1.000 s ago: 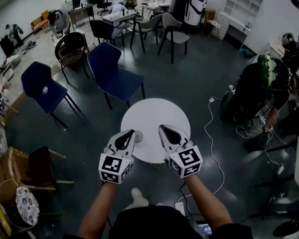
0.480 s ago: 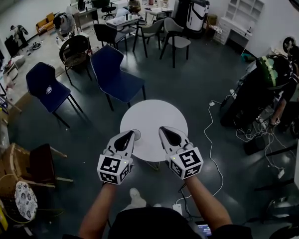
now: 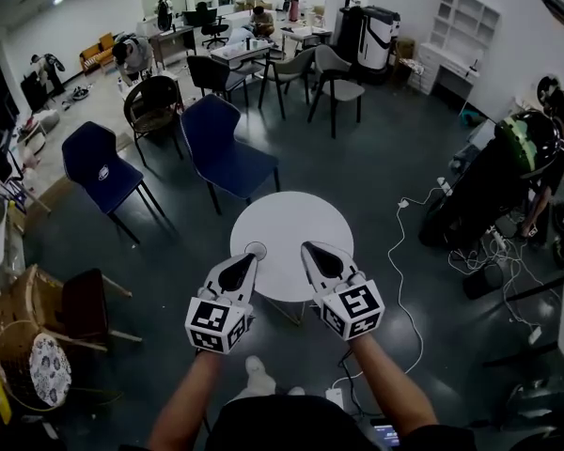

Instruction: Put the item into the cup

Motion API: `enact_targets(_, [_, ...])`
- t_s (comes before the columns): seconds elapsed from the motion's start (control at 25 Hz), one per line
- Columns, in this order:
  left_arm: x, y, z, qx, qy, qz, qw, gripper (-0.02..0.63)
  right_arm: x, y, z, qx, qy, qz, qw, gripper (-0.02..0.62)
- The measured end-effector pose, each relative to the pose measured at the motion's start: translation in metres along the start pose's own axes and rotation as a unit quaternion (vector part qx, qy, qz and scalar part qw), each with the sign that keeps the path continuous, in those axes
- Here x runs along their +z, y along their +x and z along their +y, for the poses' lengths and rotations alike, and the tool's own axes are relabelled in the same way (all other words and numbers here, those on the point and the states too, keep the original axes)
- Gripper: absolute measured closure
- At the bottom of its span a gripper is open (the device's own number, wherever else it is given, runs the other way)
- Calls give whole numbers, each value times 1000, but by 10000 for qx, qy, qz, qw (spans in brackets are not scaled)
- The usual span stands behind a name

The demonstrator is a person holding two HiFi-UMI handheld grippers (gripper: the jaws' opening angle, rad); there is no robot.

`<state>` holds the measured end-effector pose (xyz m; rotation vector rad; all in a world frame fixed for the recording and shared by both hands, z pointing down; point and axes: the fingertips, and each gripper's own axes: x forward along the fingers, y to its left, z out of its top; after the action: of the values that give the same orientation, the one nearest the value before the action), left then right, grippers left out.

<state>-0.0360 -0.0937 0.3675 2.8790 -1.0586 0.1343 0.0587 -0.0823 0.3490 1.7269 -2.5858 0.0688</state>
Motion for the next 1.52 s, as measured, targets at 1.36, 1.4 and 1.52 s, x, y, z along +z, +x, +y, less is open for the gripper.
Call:
enact_targets(1.36, [8,-96,-162,214,339,-88,9992,591,9,-176,43,162,119,-330,9993,578])
enact_targets(1.4, [8,-95,-163,213,334,-88,9992,591,10,-176,42,167,114,-325,9993,578])
enact_targets(1.52, [9,-96,-163,214,316,-115,9992,591,10,-177,44,176,99,-303,9993,578])
